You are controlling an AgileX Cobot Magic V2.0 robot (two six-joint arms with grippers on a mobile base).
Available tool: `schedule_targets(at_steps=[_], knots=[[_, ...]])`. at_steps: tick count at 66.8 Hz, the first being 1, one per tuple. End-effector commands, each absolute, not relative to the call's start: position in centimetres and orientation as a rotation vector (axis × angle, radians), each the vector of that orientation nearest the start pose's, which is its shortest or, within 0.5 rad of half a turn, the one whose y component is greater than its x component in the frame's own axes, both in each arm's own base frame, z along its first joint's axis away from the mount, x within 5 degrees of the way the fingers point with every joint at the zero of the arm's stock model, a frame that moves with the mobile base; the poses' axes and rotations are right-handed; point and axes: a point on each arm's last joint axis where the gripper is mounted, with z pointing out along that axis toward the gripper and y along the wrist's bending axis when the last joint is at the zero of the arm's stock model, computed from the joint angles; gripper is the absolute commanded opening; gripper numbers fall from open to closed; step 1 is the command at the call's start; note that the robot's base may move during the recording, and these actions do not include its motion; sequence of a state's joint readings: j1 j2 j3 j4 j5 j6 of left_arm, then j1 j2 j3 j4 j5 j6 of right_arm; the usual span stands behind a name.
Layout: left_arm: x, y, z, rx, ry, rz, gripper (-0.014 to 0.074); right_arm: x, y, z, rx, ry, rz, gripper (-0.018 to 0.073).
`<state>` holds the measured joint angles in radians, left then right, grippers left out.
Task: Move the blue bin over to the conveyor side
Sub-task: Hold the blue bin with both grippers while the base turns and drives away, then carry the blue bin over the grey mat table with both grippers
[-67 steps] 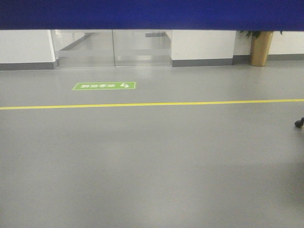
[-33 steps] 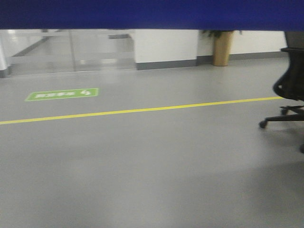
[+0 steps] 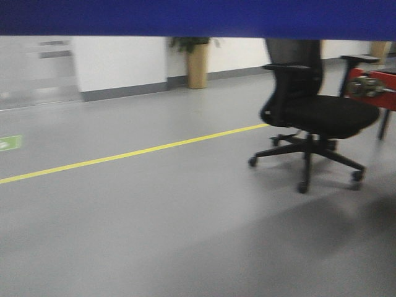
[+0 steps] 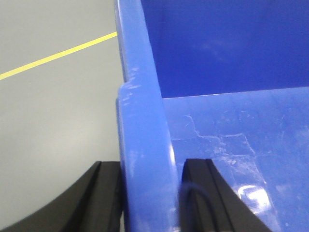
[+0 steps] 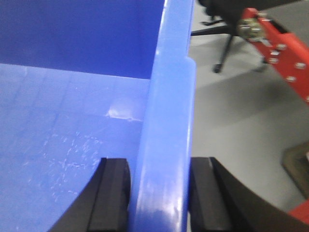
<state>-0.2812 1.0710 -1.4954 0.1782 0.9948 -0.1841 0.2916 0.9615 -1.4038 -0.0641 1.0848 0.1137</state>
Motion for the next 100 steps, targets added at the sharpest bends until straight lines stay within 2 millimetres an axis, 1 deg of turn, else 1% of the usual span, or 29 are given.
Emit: schedule_targets(at_steps=[1, 100], knots=[[17.81, -4.1, 50.91, 0.137, 1.88, -0.111, -0.0017, 14.81, 3.93, 50.27, -0.195, 1.834, 0.181, -0.0078], [17.85, -3.93, 50.93, 0.139, 1.876, -0.083, -0.0017, 14.8, 3.93, 50.27, -0.195, 1.834, 0.181, -0.0078]])
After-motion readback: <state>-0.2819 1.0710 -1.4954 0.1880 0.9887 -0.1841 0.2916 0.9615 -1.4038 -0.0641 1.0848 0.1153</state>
